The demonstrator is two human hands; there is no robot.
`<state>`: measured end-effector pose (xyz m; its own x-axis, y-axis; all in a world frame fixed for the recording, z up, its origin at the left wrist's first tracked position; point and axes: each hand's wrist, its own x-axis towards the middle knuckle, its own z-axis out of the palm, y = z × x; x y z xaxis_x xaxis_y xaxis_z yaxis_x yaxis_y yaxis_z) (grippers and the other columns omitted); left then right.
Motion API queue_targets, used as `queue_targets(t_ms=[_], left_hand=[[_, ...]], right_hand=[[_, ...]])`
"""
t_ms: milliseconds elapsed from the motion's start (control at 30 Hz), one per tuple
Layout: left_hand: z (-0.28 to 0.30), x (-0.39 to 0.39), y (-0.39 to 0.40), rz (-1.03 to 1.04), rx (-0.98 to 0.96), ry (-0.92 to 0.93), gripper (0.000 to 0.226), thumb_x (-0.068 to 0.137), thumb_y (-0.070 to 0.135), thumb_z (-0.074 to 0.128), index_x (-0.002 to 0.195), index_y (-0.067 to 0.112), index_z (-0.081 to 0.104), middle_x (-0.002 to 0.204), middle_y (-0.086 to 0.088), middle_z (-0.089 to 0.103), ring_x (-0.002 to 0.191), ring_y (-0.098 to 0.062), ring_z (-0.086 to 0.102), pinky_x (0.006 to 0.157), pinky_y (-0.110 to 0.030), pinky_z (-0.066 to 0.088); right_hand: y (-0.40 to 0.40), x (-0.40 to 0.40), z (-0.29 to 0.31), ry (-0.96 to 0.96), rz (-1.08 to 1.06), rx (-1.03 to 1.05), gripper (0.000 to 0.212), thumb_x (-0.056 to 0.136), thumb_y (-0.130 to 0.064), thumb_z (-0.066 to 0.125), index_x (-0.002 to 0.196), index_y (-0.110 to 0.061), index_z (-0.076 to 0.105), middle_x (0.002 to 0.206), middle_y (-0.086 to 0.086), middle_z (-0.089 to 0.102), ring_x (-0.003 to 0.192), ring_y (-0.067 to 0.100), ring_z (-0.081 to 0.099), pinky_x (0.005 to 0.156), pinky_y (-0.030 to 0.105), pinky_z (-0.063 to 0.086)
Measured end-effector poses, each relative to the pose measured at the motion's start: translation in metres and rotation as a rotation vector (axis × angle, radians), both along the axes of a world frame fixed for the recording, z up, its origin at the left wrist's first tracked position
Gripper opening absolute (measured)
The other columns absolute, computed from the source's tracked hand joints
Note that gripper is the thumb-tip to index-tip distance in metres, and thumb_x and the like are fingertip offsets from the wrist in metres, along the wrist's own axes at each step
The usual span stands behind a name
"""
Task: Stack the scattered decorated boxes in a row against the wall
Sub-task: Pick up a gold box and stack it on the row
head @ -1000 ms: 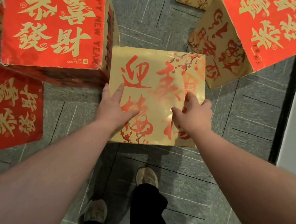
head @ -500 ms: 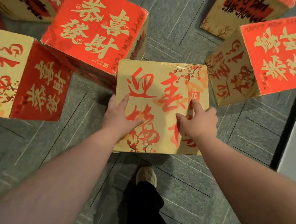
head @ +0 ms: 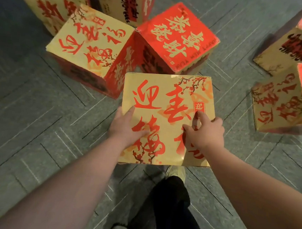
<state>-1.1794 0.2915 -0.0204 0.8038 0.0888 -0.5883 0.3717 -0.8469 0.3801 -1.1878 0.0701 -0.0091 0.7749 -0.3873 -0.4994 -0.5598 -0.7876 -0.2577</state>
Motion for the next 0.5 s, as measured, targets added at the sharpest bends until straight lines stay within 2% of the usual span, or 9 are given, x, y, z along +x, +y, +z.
queue_targets(t_ms=[133, 333, 500], left_hand=[[0.013, -0.039, 0.070, 0.103, 0.023, -0.034, 0.095, 0.077, 0.055, 0.068, 0.151, 0.034, 0.012, 0.158, -0.002, 0.004, 0.140, -0.028, 0.028, 0.105, -0.042, 0.037], [0.024, -0.115, 0.186, 0.358, -0.009, -0.058, 0.099, 0.074, 0.056, 0.070, 0.151, 0.034, 0.010, 0.159, -0.003, -0.001, 0.146, -0.026, 0.011, 0.113, -0.046, 0.022], [0.030, -0.195, 0.280, 0.606, -0.018, -0.055, 0.101, 0.073, 0.055, 0.071, 0.151, 0.035, 0.009, 0.158, -0.003, 0.003, 0.142, -0.026, 0.024, 0.112, -0.043, 0.032]], right_hand=[[0.070, -0.011, 0.014, -0.020, 0.116, 0.001, 0.066, 0.085, -0.058, 0.059, 0.142, -0.039, 0.032, 0.140, 0.012, 0.028, 0.132, 0.037, 0.028, 0.098, 0.054, 0.042], [0.196, -0.035, 0.024, -0.042, 0.362, 0.009, 0.064, 0.085, -0.057, 0.058, 0.141, -0.040, 0.032, 0.140, 0.012, 0.028, 0.130, 0.037, 0.031, 0.096, 0.055, 0.046], [0.306, -0.072, 0.029, -0.043, 0.578, 0.040, 0.066, 0.085, -0.057, 0.058, 0.143, -0.041, 0.030, 0.142, 0.012, 0.026, 0.130, 0.035, 0.031, 0.094, 0.055, 0.048]])
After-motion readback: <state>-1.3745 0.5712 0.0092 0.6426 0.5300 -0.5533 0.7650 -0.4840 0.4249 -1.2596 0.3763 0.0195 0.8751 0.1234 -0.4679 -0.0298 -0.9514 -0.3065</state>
